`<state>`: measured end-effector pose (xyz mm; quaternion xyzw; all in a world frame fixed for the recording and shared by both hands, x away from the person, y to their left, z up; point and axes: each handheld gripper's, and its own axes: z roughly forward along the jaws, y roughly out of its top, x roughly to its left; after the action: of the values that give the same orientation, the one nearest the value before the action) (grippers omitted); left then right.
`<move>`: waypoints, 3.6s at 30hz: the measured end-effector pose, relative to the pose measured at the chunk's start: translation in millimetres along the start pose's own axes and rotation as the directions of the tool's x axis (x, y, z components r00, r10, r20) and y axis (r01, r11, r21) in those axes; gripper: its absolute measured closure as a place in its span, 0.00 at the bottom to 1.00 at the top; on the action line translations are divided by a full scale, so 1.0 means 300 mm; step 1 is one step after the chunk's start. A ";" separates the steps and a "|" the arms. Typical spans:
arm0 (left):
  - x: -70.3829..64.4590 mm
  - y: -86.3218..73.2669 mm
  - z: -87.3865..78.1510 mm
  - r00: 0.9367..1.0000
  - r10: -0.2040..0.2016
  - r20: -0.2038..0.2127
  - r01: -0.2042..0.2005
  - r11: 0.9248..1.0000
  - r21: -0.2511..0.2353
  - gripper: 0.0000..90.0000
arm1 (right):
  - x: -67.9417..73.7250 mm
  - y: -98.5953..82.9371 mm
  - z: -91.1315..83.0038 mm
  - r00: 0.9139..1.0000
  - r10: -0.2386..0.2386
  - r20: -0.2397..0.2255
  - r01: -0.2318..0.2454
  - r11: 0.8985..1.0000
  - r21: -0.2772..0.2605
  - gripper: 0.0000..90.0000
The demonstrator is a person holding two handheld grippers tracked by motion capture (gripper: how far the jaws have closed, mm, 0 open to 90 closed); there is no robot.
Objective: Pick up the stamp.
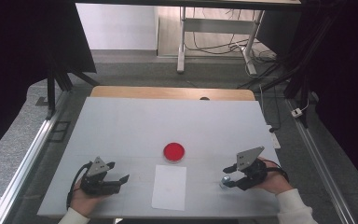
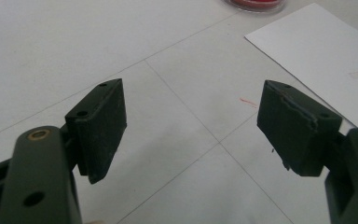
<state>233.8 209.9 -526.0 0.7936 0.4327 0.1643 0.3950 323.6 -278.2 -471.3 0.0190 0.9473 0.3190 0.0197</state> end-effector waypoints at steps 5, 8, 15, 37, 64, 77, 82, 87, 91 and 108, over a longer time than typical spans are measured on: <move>0.001 -0.001 -0.002 1.000 -0.003 -0.003 0.003 1.000 -0.001 0.27 | 0.000 -0.001 0.002 1.000 -0.019 -0.001 0.019 1.000 0.006 0.63; 0.001 -0.001 -0.001 1.000 -0.002 -0.003 0.002 1.000 -0.001 0.27 | 0.004 -0.002 0.002 1.000 -0.021 0.001 0.021 1.000 -0.003 0.69; 0.001 -0.001 -0.001 1.000 -0.001 -0.005 0.001 1.000 0.000 0.27 | 0.004 -0.006 0.001 0.999 -0.034 0.002 0.034 0.999 0.006 0.74; 0.002 -0.002 -0.004 1.000 0.000 -0.007 0.000 1.000 -0.002 0.27 | 0.007 -0.006 -0.017 0.996 0.053 0.077 -0.048 0.996 -0.074 0.84; -0.001 -0.001 -0.005 1.000 0.003 -0.011 -0.003 1.000 -0.007 0.27 | -0.008 -0.010 -0.012 0.916 0.354 0.187 -0.279 0.899 -0.339 0.84; 0.000 0.000 -0.007 1.000 0.004 -0.015 -0.004 1.000 -0.015 0.27 | -0.005 0.006 -0.020 0.885 0.419 0.201 -0.302 0.848 -0.436 0.84; -0.001 0.002 -0.007 1.000 0.004 -0.021 -0.005 1.000 -0.020 0.27 | -0.009 0.011 -0.019 0.878 0.432 0.207 -0.305 0.837 -0.455 0.84; -0.003 0.003 -0.006 1.000 0.004 -0.023 -0.005 1.000 -0.022 0.27 | -0.012 0.017 -0.017 0.870 0.448 0.205 -0.315 0.826 -0.467 0.84; -0.001 0.004 -0.006 1.000 -0.002 -0.027 0.001 1.000 -0.027 0.27 | -0.015 0.028 -0.012 0.867 0.458 0.197 -0.320 0.813 -0.486 0.84; -0.001 0.005 -0.004 1.000 0.000 -0.029 -0.001 1.000 -0.029 0.27 | -0.023 0.130 0.031 0.863 0.478 0.162 -0.331 0.778 -0.534 0.84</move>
<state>233.8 209.9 -524.0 0.7854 0.4357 0.1823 0.4002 331.9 -241.9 -454.8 0.2649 0.7948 0.5383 0.0920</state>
